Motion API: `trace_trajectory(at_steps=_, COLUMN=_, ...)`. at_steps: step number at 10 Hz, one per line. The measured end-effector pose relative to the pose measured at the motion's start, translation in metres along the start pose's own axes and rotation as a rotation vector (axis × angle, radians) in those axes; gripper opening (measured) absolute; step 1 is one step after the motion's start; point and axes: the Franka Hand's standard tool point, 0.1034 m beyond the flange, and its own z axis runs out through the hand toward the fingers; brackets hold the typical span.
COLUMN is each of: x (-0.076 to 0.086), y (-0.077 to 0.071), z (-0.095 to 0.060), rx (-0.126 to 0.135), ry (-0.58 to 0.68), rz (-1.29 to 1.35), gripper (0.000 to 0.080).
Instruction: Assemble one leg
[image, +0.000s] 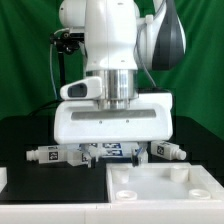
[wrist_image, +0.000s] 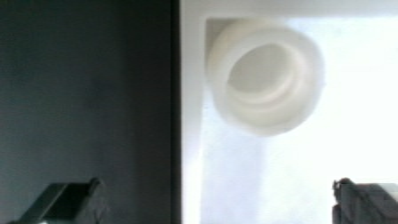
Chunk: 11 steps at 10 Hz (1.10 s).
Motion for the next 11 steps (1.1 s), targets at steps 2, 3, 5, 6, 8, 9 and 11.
trace_trajectory(at_steps=2, x=-0.010, y=-0.013, z=-0.012, rx=0.000, ry=0.023, rz=-0.013, gripper=0.0649)
trace_trajectory(at_steps=3, x=-0.010, y=-0.011, z=-0.009, rx=-0.001, ry=0.019, rz=-0.011, gripper=0.0649)
trace_trajectory(at_steps=5, x=-0.010, y=-0.012, z=-0.009, rx=-0.001, ry=0.019, rz=-0.010, gripper=0.0649)
trace_trajectory(at_steps=6, x=-0.016, y=-0.029, z=-0.010, rx=0.013, ry=-0.014, rz=0.069, gripper=0.0649)
trace_trajectory(at_steps=8, x=-0.029, y=-0.074, z=-0.013, rx=0.026, ry=-0.052, rz=0.034, gripper=0.0649)
trace_trajectory(at_steps=9, x=-0.036, y=-0.091, z=-0.017, rx=0.027, ry=-0.111, rz=0.015, gripper=0.0649)
trace_trajectory(at_steps=11, x=-0.039, y=-0.091, z=-0.020, rx=0.037, ry=-0.240, rz=0.022, gripper=0.0649)
